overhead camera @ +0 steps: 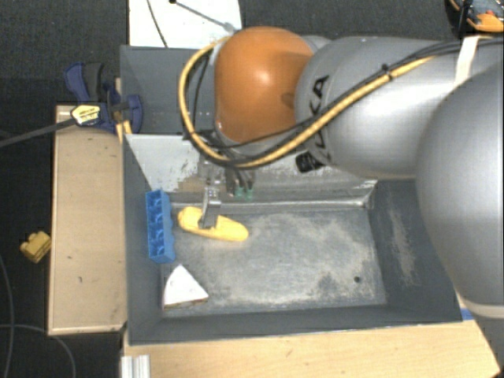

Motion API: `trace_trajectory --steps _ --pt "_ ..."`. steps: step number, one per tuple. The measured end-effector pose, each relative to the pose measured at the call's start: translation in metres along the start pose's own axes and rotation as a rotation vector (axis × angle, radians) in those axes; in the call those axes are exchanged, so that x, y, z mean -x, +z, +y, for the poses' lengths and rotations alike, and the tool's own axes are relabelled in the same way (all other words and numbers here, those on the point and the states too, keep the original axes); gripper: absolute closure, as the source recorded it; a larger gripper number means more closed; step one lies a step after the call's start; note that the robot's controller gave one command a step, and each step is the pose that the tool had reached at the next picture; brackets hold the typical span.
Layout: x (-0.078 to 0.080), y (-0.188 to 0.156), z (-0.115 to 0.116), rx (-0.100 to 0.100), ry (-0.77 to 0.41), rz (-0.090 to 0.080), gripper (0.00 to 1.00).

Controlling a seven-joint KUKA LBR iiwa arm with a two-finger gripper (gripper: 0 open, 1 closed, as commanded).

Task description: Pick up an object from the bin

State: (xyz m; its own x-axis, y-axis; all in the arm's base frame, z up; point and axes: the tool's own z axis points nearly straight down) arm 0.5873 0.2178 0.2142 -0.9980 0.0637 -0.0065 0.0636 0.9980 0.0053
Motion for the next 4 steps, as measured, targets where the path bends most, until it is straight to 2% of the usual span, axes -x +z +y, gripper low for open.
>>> trace_trajectory --steps 1,2,3,4 --pt "-0.004 0.036 -0.020 -0.005 0.017 0.003 0.00" --pt "-0.009 0.051 -0.017 -0.005 0.030 0.007 0.00" --pt "-0.008 0.062 -0.012 -0.005 -0.096 0.006 0.00" --pt "0.002 0.065 -0.015 -0.003 -0.176 0.003 0.00"
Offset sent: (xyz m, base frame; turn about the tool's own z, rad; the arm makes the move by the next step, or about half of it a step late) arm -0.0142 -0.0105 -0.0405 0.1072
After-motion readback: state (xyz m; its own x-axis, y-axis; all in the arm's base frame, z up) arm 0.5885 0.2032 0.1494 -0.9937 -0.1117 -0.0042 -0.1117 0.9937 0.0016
